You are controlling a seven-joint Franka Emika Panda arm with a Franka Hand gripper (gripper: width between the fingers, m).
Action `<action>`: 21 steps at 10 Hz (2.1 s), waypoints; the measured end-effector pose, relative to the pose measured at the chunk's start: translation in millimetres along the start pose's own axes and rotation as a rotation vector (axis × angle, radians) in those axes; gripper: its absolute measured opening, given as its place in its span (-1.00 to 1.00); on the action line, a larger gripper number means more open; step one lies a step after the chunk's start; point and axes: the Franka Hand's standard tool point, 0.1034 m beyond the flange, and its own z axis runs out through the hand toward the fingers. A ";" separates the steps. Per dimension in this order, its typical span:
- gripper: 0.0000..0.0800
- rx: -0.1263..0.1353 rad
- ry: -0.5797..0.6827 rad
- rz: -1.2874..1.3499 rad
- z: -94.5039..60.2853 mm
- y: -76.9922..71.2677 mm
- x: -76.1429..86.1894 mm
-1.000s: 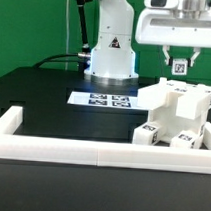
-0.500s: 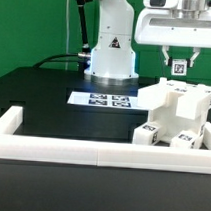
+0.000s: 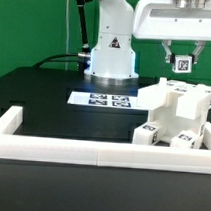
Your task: Assemble chair
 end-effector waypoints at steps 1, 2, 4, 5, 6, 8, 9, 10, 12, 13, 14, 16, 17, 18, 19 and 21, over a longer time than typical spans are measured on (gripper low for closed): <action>-0.28 0.000 0.000 0.000 0.1 0.1 0.1; -0.28 0.000 -0.001 0.000 0.4 0.2 -0.1; -0.28 -0.013 0.016 -0.077 -2.0 -0.3 25.2; -0.28 -0.026 0.032 -0.132 -10.0 -3.2 51.9; -0.28 -0.033 0.053 -0.188 -14.8 -4.4 73.1; -0.28 -0.035 0.055 -0.211 -14.8 -3.3 76.9; -0.28 -0.035 0.054 -0.211 -14.3 -3.1 76.7; -0.28 -0.036 0.054 -0.211 -14.0 -2.9 76.6; -0.28 -0.042 0.056 -0.219 -11.7 -4.1 85.1; -0.28 -0.047 0.063 -0.224 -13.0 -5.9 96.9; -0.28 -0.054 0.074 -0.231 -13.7 -8.0 107.8; -0.28 -0.066 0.074 -0.246 -8.1 -7.7 113.5; -0.28 -0.066 0.074 -0.245 -8.3 -7.7 113.5; -0.28 -0.066 0.074 -0.245 -8.2 -7.5 113.5; -0.28 -0.066 0.072 -0.245 -7.5 -7.2 112.7; -0.28 -0.066 0.065 -0.234 -3.0 -6.0 106.8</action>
Offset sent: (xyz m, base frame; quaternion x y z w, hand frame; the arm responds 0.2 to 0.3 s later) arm 0.0610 0.0014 0.0022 -0.0236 0.0186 -0.1240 0.9918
